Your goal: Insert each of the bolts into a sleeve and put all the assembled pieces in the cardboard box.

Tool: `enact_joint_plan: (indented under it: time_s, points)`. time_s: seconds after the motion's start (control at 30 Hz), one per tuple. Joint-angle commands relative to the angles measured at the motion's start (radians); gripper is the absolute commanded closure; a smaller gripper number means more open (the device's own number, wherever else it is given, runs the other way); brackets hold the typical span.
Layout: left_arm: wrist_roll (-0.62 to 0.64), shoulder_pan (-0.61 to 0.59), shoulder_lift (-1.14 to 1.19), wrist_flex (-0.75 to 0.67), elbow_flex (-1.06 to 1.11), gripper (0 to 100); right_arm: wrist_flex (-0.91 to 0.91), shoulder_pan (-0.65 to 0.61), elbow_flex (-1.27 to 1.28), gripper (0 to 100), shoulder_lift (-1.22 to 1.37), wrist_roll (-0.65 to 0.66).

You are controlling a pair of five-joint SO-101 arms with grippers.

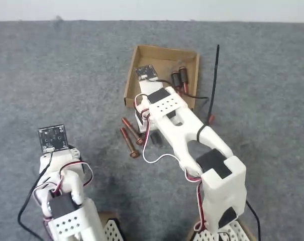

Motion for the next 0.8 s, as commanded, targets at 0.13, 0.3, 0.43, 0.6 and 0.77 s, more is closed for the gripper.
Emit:
enact_joint_plan:
  time_s: [0.13,0.3,0.43,0.6,0.77]
  points:
    - [-0.008,-0.002,-0.017,-0.018,-0.010,99,0.096,0.007,-0.038,90.7,-0.191,-0.014]
    - [-0.008,-0.002,-0.017,-0.018,-0.010,99,0.068,-0.004,-0.044,90.7,-0.206,-0.086]
    - [-0.008,-0.002,-0.017,-0.018,-0.010,99,0.048,-0.001,-0.044,90.7,-0.196,-0.089]
    - [-0.008,-0.002,-0.017,-0.018,-0.010,99,-0.019,0.010,-0.048,90.7,-0.124,-0.167]
    - [-0.008,-0.002,-0.017,-0.018,-0.010,99,-0.097,0.045,-0.049,90.7,-0.056,-0.210]
